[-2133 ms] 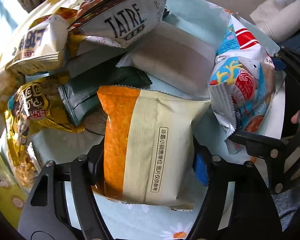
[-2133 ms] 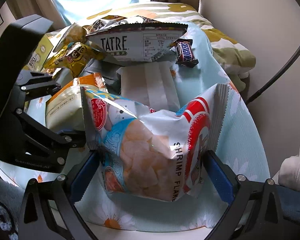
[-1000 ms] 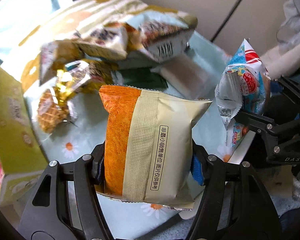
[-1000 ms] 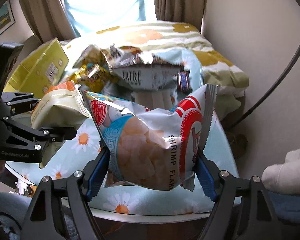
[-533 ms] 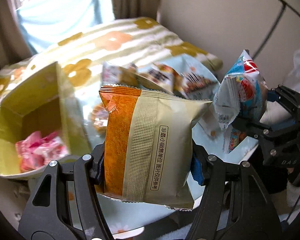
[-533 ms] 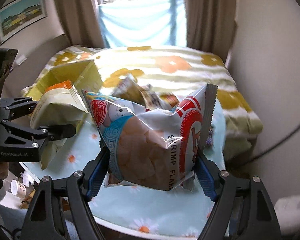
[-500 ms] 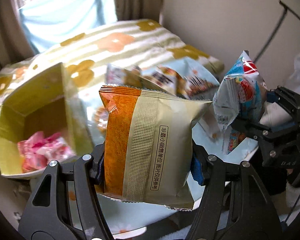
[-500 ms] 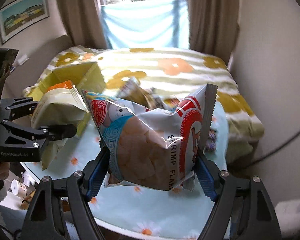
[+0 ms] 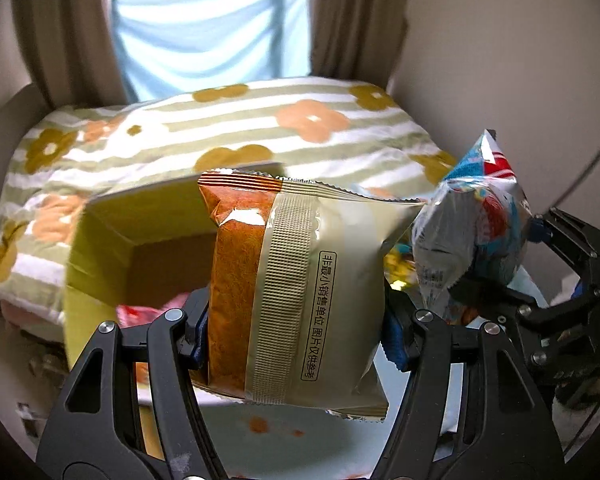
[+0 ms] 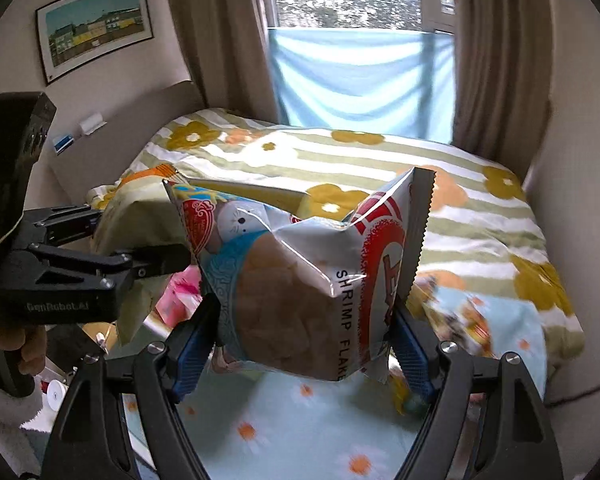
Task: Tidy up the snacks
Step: 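Lift both packets and carry them over the yellow box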
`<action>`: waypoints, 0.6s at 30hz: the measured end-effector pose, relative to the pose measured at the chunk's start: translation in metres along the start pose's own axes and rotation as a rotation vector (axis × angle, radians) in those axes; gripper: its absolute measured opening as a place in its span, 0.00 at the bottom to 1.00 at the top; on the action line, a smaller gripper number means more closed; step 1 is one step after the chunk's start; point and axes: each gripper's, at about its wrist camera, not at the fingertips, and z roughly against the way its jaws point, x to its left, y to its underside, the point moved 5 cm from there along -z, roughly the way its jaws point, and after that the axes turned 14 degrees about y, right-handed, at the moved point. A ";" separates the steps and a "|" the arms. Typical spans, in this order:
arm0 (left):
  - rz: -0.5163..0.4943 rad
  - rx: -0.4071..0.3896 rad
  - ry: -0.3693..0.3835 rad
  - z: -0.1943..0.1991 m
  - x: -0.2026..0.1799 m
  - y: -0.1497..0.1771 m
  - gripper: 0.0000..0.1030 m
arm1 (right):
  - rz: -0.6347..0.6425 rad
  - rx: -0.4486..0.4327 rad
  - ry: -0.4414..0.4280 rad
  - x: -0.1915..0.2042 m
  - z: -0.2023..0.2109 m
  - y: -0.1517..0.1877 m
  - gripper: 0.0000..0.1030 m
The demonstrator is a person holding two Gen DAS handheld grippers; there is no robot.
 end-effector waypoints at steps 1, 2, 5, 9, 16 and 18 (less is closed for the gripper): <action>0.009 -0.003 -0.016 0.002 0.017 -0.003 0.60 | 0.005 -0.004 -0.008 0.010 -0.007 -0.007 0.74; 0.018 -0.006 -0.026 0.003 0.030 -0.004 0.60 | 0.011 -0.006 -0.014 0.020 -0.014 -0.015 0.74; 0.055 -0.004 -0.042 0.005 0.072 -0.006 0.60 | 0.031 -0.007 -0.028 0.046 -0.033 -0.031 0.74; 0.086 0.025 -0.049 -0.006 0.116 -0.002 0.60 | 0.031 0.015 -0.036 0.075 -0.057 -0.044 0.75; 0.130 0.116 -0.025 -0.039 0.175 0.012 0.60 | -0.038 0.107 -0.028 0.101 -0.096 -0.045 0.75; 0.140 0.138 -0.019 -0.050 0.187 0.014 0.60 | -0.047 0.123 -0.018 0.105 -0.102 -0.044 0.75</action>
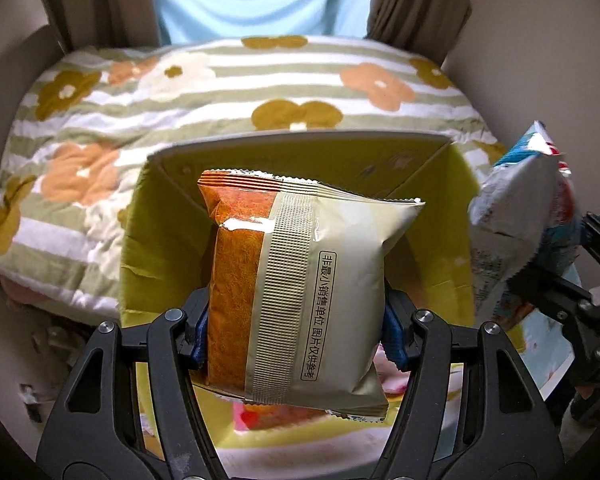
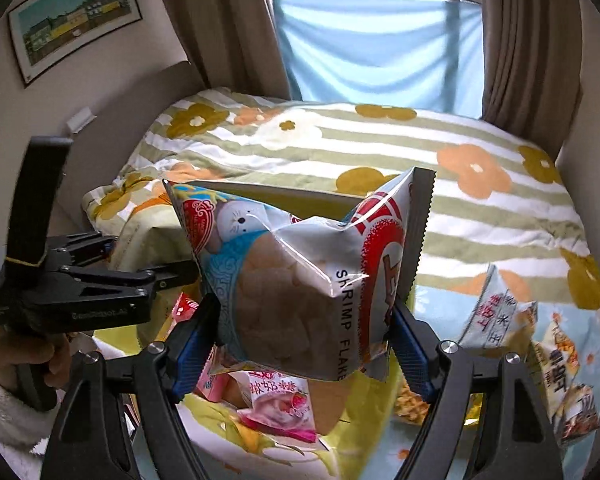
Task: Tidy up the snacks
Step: 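Lift both packets and carry them over the yellow box, then open the left gripper into the box while the right releases the shrimp flakes bag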
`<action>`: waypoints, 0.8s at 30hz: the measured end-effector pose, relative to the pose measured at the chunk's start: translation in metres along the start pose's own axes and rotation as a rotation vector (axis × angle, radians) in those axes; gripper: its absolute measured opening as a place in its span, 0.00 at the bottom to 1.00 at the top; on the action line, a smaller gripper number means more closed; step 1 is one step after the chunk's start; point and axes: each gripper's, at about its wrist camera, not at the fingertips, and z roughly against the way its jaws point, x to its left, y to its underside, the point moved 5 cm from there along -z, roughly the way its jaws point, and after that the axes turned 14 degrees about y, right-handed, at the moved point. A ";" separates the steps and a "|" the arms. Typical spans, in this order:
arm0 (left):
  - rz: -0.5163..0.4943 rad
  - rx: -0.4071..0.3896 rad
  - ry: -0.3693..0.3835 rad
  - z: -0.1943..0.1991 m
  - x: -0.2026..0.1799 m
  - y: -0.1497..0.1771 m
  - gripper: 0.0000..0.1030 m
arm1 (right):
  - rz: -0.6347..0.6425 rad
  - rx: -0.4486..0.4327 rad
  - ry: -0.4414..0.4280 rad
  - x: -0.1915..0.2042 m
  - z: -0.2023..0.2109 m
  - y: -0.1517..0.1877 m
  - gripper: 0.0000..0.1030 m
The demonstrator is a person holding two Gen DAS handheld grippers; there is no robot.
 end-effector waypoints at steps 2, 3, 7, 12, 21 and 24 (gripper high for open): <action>0.026 0.026 -0.003 -0.014 0.014 -0.001 0.60 | -0.016 0.024 0.008 0.002 -0.007 0.000 0.75; 0.036 0.033 -0.002 -0.020 0.019 -0.002 0.60 | -0.026 0.032 0.009 0.003 -0.009 0.000 0.75; 0.047 0.045 -0.002 -0.035 0.031 -0.009 0.60 | -0.023 0.058 0.016 0.004 -0.020 -0.001 0.75; 0.043 0.036 -0.075 -0.036 0.037 -0.014 0.86 | -0.014 0.083 0.010 0.006 -0.032 -0.003 0.75; 0.108 -0.016 -0.064 -0.007 0.036 0.005 1.00 | 0.005 0.116 -0.014 0.005 -0.042 -0.002 0.77; 0.127 -0.002 -0.083 -0.003 0.038 0.017 1.00 | 0.028 0.127 -0.022 0.007 -0.047 -0.001 0.77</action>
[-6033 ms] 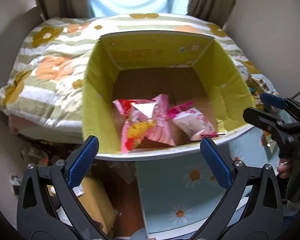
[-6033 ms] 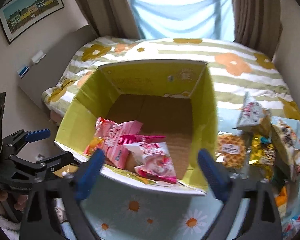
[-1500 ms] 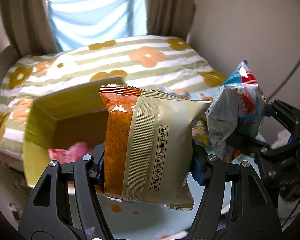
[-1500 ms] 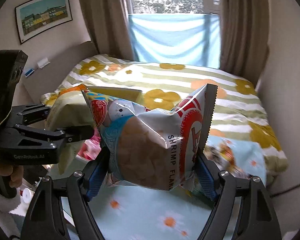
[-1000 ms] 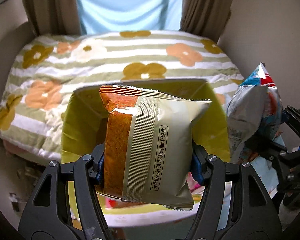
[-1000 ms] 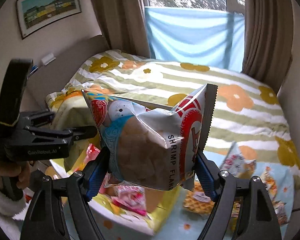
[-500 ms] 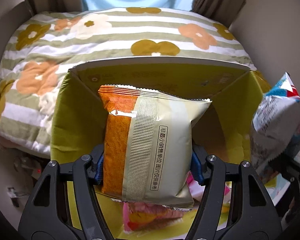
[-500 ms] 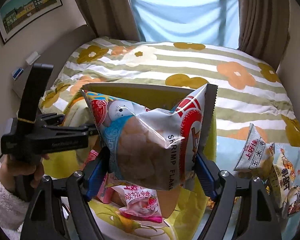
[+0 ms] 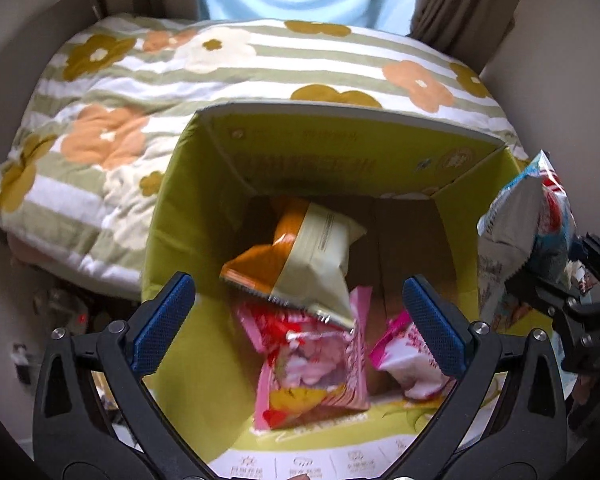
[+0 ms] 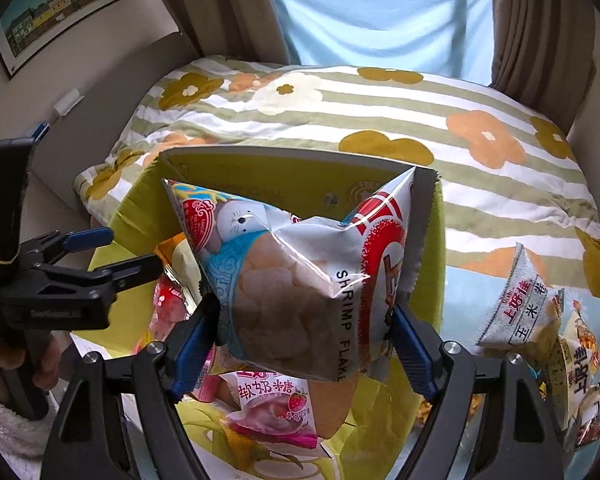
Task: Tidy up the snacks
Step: 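Open the left gripper into the box while the right releases the shrimp flakes bag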
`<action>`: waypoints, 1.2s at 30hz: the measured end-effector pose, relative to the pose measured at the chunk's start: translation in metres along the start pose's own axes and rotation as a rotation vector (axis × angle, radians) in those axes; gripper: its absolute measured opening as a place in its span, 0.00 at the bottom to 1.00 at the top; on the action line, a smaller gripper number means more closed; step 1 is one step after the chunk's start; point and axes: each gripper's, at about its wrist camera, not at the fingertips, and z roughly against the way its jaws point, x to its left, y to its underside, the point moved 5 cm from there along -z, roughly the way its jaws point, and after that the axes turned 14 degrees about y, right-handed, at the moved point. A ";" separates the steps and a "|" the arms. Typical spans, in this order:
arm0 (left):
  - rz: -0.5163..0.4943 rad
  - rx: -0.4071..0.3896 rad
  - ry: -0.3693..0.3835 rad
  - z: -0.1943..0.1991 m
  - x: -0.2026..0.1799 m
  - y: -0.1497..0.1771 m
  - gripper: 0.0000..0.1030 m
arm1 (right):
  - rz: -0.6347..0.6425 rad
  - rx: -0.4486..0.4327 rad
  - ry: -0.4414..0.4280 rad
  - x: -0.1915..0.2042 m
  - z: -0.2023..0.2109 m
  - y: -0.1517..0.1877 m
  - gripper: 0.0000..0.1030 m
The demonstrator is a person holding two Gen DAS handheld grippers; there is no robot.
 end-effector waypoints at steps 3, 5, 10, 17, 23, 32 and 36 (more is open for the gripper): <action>0.004 0.001 -0.018 0.003 0.002 0.004 1.00 | 0.043 0.006 0.011 0.005 -0.006 -0.001 0.78; 0.007 -0.002 -0.028 0.006 0.002 0.007 1.00 | 0.067 0.017 0.031 0.008 -0.011 -0.001 0.80; -0.001 -0.013 -0.047 0.014 -0.002 0.011 1.00 | 0.083 -0.022 0.079 0.011 -0.015 -0.001 0.96; -0.006 -0.032 -0.041 0.025 -0.005 0.014 1.00 | 0.077 -0.056 0.076 0.010 -0.006 0.003 0.99; -0.024 -0.045 -0.038 0.035 -0.013 0.019 1.00 | 0.062 -0.055 0.084 0.013 0.005 0.005 0.99; -0.074 -0.086 -0.024 0.060 -0.030 0.028 1.00 | 0.032 -0.079 0.121 0.015 0.038 0.013 0.99; -0.103 -0.097 -0.005 0.067 -0.041 0.034 1.00 | 0.001 -0.101 0.160 0.010 0.058 0.018 0.99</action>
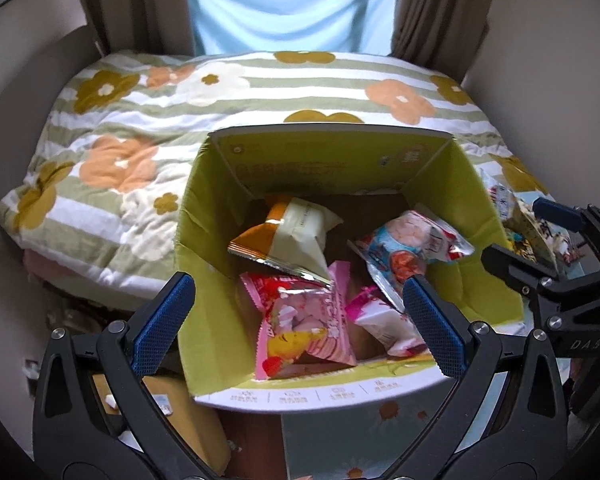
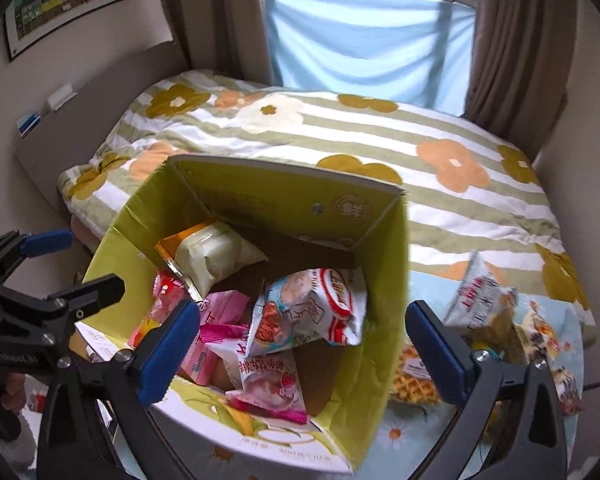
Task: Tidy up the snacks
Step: 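Open the left gripper into the box while the right releases the shrimp flakes bag, then move both tools back toward the remaining snacks on the table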
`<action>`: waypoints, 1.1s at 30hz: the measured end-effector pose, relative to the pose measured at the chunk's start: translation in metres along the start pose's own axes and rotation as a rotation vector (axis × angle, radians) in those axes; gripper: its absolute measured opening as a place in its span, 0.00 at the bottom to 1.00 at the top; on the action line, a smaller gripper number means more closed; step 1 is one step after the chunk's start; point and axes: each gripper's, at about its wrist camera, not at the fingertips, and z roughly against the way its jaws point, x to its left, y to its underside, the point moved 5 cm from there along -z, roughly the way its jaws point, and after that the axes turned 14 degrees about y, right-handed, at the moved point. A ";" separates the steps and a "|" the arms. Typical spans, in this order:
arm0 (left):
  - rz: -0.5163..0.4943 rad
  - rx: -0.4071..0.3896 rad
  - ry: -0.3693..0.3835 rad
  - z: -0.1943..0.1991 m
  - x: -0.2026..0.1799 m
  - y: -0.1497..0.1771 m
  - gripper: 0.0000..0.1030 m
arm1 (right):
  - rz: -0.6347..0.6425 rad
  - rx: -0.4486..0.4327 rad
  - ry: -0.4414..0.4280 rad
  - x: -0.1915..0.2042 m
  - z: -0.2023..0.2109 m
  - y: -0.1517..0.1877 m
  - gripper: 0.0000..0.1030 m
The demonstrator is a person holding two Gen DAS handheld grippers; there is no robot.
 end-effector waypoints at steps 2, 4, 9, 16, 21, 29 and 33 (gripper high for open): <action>-0.018 0.003 0.016 0.003 -0.007 0.003 1.00 | -0.013 -0.011 0.028 -0.005 0.011 0.003 0.99; -0.034 0.006 0.037 0.003 -0.015 0.006 1.00 | -0.025 -0.011 0.049 -0.009 0.018 0.006 0.99; -0.068 0.016 0.094 -0.001 -0.034 0.010 1.00 | -0.052 -0.011 0.102 -0.023 0.036 0.016 0.99; -0.118 0.038 0.156 -0.008 -0.071 0.012 1.00 | -0.098 0.014 0.140 -0.047 0.047 0.035 0.99; -0.160 0.044 0.175 -0.015 -0.104 0.010 1.00 | -0.169 0.038 0.121 -0.079 0.049 0.056 0.99; -0.177 0.035 0.177 -0.030 -0.172 0.004 1.00 | -0.238 0.052 0.119 -0.159 0.050 0.085 0.99; -0.175 0.036 0.194 -0.045 -0.215 0.002 1.00 | -0.261 0.048 0.133 -0.214 0.053 0.097 0.99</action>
